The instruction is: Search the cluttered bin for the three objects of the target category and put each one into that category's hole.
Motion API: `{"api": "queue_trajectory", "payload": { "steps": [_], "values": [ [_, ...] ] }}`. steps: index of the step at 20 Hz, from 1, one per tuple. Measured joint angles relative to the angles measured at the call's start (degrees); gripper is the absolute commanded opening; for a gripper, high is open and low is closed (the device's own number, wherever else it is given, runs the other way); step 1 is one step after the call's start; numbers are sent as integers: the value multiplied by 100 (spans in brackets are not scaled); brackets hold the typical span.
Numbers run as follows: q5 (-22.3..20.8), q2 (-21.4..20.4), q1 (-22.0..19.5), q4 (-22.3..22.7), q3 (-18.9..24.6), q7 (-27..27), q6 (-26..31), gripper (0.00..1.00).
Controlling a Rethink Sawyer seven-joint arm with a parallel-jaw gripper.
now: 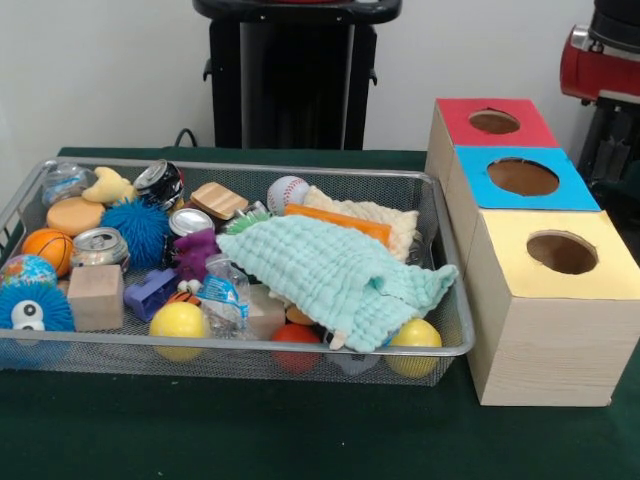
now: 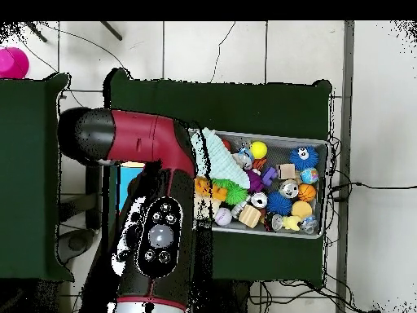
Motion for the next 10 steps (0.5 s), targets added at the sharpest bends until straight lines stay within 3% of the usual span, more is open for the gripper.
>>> {"api": "queue_trajectory", "payload": {
  "steps": [10],
  "values": [
    [-265,0,-2,-213,-8,0,199,0]
  ]
}}
